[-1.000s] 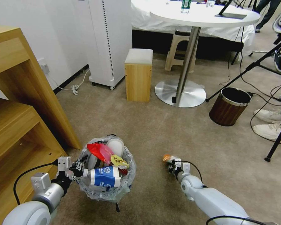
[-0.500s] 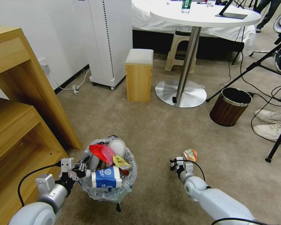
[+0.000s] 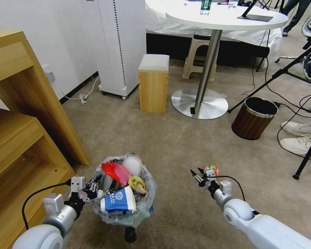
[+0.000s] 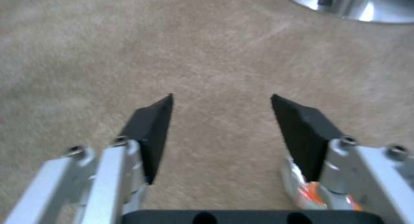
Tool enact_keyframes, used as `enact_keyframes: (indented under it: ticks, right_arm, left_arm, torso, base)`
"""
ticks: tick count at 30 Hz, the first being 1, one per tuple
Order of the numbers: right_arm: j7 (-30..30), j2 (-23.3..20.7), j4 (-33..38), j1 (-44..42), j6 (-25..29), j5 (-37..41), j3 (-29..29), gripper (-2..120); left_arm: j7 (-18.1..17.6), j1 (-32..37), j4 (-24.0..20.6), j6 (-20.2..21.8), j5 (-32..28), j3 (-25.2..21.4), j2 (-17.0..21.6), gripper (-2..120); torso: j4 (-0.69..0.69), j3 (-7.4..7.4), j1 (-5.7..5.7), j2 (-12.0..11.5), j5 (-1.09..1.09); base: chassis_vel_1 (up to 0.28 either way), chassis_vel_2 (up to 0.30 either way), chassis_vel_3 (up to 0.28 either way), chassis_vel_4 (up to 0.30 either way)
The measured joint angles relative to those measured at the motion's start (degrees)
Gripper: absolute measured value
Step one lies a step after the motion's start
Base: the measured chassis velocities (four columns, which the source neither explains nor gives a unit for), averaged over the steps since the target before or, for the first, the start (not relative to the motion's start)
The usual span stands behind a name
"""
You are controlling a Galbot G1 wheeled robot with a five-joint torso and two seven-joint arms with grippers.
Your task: Pick up the trash bin and place the garbage on the floor into it.
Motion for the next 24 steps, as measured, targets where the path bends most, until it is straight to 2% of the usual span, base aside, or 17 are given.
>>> enact_keyframes:
  ticks: [3,4,7,17,19,24]
  right_arm:
    - [0.0,-3.5,1.9,-0.6,-0.1,0.1,0.2,82]
    - [0.0,-3.5,1.9,-0.6,-0.1,0.1,0.2,82]
    - [1.7,-4.2,3.2,-2.7,-2.1,0.3,2.3,92]
    - [3.2,-4.7,0.5,-8.9,-3.8,-5.2,6.1,83]
    - [3.6,-4.2,-0.8,-11.4,-3.9,-6.2,7.1,82]
    - [4.2,-2.9,-3.9,-11.5,-3.8,-7.8,7.4,79]
  left_arm:
    - [0.1,0.2,-0.7,0.0,0.2,-0.2,-0.3,2]
    - [0.1,0.2,-0.7,0.0,0.2,-0.2,-0.3,2]
    - [0.1,0.9,-1.2,-0.1,0.3,-0.7,0.0,2]
    - [0.1,1.2,-1.9,-0.1,-0.2,-1.1,0.3,2]
    - [0.1,1.3,-1.9,-0.3,-0.2,-1.1,0.2,2]
    - [0.1,1.6,-1.7,-0.8,-0.1,-1.1,0.1,2]
  torso:
    - [-0.01,0.00,0.00,0.0,-0.01]
    - [-0.01,0.00,0.00,0.0,-0.01]
    - [0.01,0.00,0.00,0.0,0.02]
    - [0.00,0.00,0.00,0.0,0.00]
    - [-0.01,0.00,0.00,0.0,0.01]
    - [-0.01,0.00,0.00,0.0,0.02]
  base:
    - [0.000,0.000,0.000,0.000]
    - [0.000,0.000,0.000,0.000]
    - [0.000,0.000,0.000,0.000]
    - [0.000,0.000,0.000,0.000]
    - [0.000,0.000,0.000,0.000]
    - [0.000,0.000,0.000,0.000]
